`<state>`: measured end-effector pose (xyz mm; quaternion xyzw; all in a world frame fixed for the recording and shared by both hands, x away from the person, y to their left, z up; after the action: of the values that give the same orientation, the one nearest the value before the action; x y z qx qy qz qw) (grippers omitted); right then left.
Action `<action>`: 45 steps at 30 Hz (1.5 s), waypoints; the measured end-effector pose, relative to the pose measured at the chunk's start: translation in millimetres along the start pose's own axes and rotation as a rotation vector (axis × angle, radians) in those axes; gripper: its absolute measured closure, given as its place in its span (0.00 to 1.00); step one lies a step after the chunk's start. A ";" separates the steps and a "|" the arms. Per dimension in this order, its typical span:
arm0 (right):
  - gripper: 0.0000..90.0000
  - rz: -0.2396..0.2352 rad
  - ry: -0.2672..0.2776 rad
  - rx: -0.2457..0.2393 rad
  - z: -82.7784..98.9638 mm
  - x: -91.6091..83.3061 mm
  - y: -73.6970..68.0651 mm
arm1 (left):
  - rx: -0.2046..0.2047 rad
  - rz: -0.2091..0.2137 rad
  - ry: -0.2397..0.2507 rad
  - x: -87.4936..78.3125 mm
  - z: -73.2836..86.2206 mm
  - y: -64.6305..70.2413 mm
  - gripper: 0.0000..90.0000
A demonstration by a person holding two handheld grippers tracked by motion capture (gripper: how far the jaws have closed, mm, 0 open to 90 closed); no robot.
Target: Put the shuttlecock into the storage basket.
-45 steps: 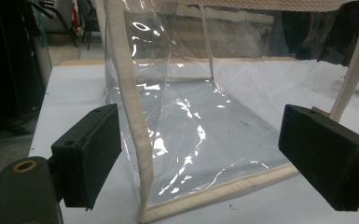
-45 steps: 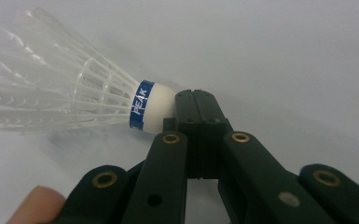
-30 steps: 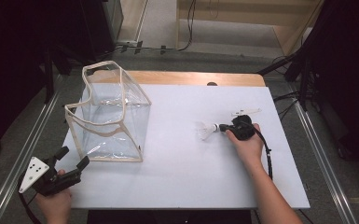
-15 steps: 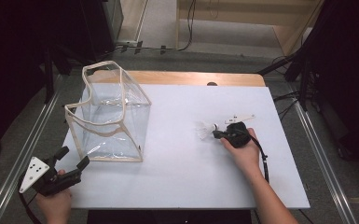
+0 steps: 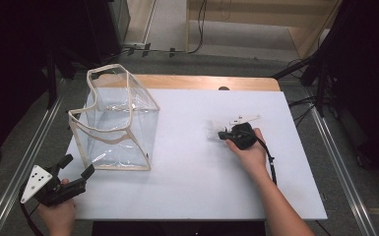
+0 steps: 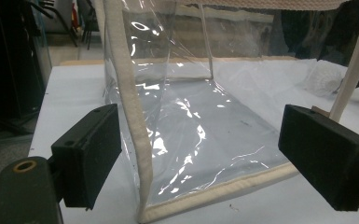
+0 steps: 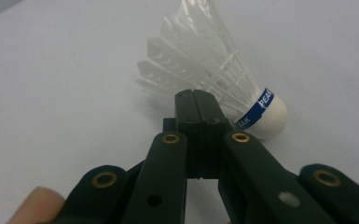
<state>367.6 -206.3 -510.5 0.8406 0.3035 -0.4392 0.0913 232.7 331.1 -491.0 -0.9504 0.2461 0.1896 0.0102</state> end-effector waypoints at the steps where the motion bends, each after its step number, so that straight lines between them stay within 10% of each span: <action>1: 0.98 -0.002 -0.002 0.002 -1.8 0.9 0.8 | 0.000 0.000 0.000 0.0 0.0 0.0 0.15; 21: 0.97 0.028 0.000 0.052 -22.9 13.7 22.1 | 0.001 0.001 0.001 -0.2 0.0 0.0 0.15; 31: 0.81 0.015 0.069 0.061 -24.0 -11.0 38.5 | 0.001 0.003 0.001 -0.1 0.0 0.0 0.15; 45: 0.46 0.052 -0.033 0.000 -11.6 0.2 49.2 | 0.002 0.001 -0.001 0.3 0.0 0.2 0.15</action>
<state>404.7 -240.7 -509.3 0.8409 0.2800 -0.4504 0.1074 232.8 330.8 -491.0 -0.9501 0.2470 0.1899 0.0114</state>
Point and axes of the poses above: each handheld gripper's, and its own axes: x roughly forward along the jaws, z roughly out of its underside, y roughly to its right, the point moved 1 cm from there along x, roughly forward along the jaws, and after that the axes turned 9 degrees about -y, right-handed, at the moved point
